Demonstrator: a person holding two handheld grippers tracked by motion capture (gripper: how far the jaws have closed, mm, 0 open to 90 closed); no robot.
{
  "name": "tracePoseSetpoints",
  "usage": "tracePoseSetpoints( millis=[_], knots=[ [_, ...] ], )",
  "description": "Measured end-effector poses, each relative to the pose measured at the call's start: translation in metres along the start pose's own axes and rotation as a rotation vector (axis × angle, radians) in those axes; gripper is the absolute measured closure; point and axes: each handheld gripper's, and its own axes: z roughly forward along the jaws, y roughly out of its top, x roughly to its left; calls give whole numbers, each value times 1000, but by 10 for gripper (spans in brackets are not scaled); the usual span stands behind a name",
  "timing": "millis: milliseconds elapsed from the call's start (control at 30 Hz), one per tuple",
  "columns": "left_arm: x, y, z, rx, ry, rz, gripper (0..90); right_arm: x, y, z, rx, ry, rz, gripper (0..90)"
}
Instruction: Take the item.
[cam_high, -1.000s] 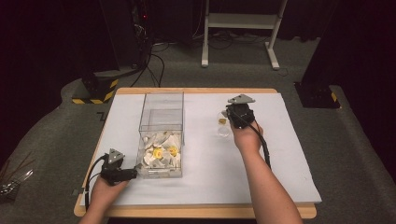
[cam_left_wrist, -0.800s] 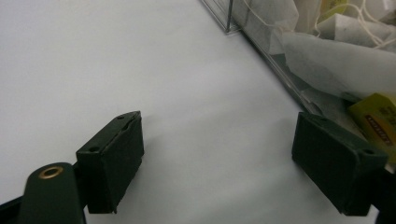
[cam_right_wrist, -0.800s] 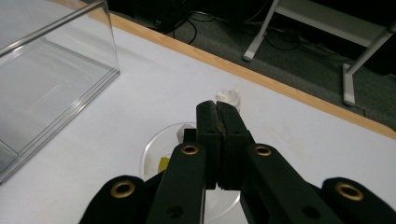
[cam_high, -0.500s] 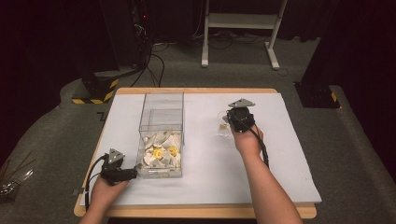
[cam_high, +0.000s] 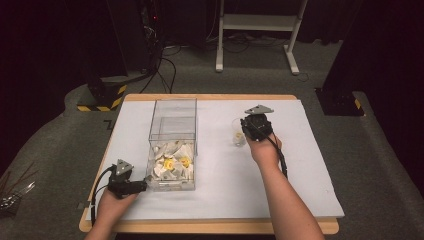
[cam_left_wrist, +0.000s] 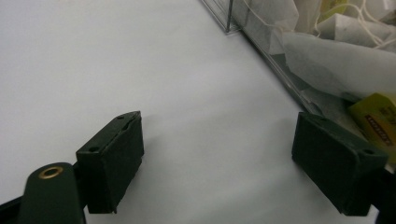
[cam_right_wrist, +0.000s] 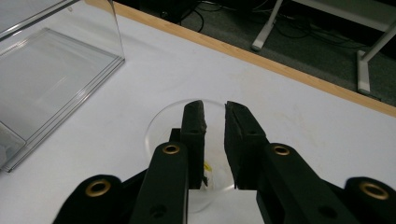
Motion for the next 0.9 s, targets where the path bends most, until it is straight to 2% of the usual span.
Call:
tracePoseSetpoints(
  millis=[500,633,800,833,867,900],
  knots=[
    [0,0,0,0,0,-2,168,3,4,0,-10,18,14,669],
    [0,0,0,-1,-1,-2,168,4,4,0,-12,27,23,605],
    [0,0,0,0,-1,-3,168,3,5,0,-17,54,52,462],
    [0,0,0,-1,-1,-3,168,3,5,0,-17,54,52,462],
    [0,0,0,-1,-1,-3,168,3,5,0,-18,56,60,412],
    [0,0,0,-1,-1,-3,168,3,5,0,-18,56,60,412]
  ],
)
